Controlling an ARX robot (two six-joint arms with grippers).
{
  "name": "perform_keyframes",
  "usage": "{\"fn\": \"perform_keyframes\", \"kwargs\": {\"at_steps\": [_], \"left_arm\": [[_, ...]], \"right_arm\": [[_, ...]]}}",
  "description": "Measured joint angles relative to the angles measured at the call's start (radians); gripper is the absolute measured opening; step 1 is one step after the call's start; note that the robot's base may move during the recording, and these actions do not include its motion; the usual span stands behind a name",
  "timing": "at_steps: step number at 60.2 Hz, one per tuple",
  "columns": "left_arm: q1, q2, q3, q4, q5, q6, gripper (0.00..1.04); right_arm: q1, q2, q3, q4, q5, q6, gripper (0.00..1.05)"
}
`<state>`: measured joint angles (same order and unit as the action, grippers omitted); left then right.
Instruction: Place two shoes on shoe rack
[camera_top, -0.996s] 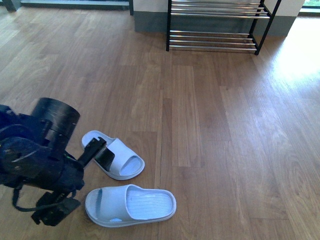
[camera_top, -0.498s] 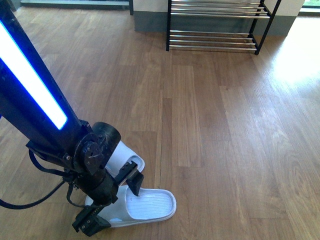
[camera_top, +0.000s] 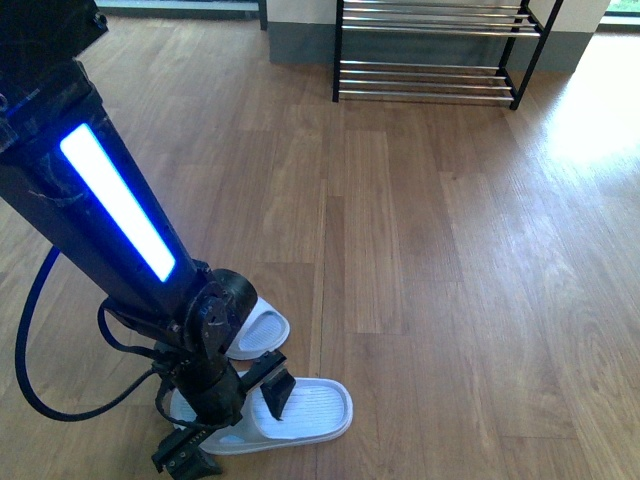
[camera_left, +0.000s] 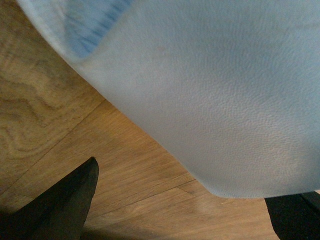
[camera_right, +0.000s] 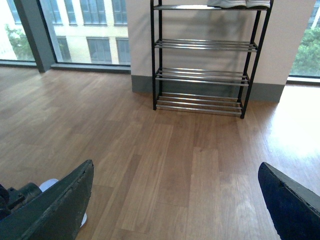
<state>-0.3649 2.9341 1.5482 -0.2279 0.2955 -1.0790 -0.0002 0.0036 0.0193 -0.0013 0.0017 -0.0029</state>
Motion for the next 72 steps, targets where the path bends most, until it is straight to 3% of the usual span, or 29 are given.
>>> {"fn": "perform_keyframes", "kwargs": {"at_steps": [15,16,24,33,45,48,72], "left_arm": [[-0.004,0.038,0.030,-0.059,-0.083,0.010,0.93],[-0.001,0.039,0.030,-0.061,-0.084,-0.034,0.80],[0.001,0.039,0.030,-0.062,-0.092,-0.026,0.52],[0.035,0.042,0.013,-0.071,-0.343,0.193,0.27],[0.095,0.007,-0.051,-0.041,-0.444,0.332,0.02],[0.100,-0.035,-0.112,0.010,-0.515,0.389,0.02],[0.171,-0.688,-0.624,0.312,-0.694,0.658,0.02]], "right_arm": [[0.000,0.000,0.000,0.000,-0.001,0.000,0.95],[0.000,0.000,0.000,0.000,-0.001,0.000,0.95],[0.000,0.000,0.000,0.000,-0.001,0.000,0.95],[0.000,0.000,0.000,0.000,-0.001,0.000,0.95],[0.000,0.000,0.000,0.000,-0.002,0.000,0.95],[0.000,0.000,0.000,0.000,-0.001,0.000,0.95],[0.000,0.000,0.000,0.000,-0.001,0.000,0.95]]}}
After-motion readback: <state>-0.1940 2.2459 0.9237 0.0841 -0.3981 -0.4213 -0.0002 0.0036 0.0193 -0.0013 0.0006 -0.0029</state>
